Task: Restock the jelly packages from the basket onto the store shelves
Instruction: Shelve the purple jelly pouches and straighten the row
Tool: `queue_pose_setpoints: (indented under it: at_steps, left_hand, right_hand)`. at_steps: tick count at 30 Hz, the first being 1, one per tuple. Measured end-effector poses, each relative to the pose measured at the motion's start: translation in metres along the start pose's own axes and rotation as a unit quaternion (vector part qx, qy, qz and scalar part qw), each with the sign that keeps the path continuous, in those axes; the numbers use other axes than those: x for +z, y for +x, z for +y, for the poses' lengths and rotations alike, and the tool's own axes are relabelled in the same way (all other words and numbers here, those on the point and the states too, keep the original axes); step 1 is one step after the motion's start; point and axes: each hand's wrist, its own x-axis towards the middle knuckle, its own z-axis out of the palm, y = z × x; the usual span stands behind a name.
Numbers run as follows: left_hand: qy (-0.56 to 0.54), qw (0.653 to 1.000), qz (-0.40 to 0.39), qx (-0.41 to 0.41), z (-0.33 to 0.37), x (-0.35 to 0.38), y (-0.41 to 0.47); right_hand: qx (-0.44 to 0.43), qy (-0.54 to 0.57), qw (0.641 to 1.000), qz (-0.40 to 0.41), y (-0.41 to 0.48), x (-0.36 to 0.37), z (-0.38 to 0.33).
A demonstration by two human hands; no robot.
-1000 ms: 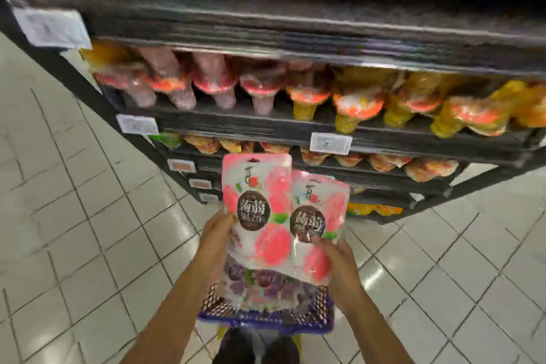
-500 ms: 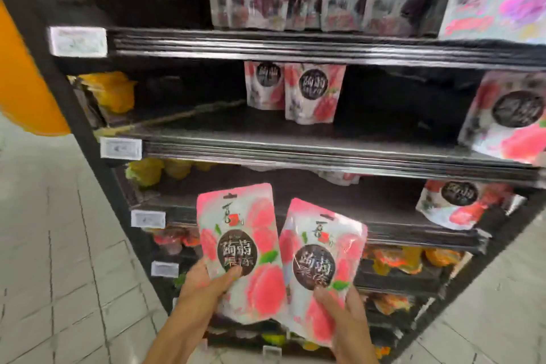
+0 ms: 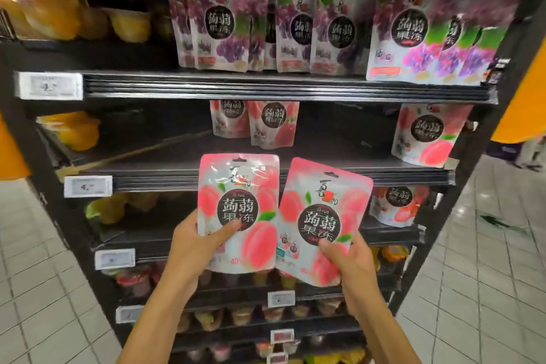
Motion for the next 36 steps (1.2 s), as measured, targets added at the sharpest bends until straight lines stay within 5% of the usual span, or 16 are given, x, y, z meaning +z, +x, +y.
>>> queue_pose_setpoints:
  at_steps: [22, 36]
  left_hand:
    - [-0.028, 0.996, -0.085, 0.028, 0.005, 0.137, 0.051]
    - [-0.02, 0.999, -0.049, 0.008, 0.003, 0.211, 0.075]
  right_hand:
    - [-0.087, -0.037, 0.991, 0.094, 0.079, -0.115, -0.062]
    - [-0.123, -0.04, 0.989, 0.076, 0.176, -0.166, -0.089]
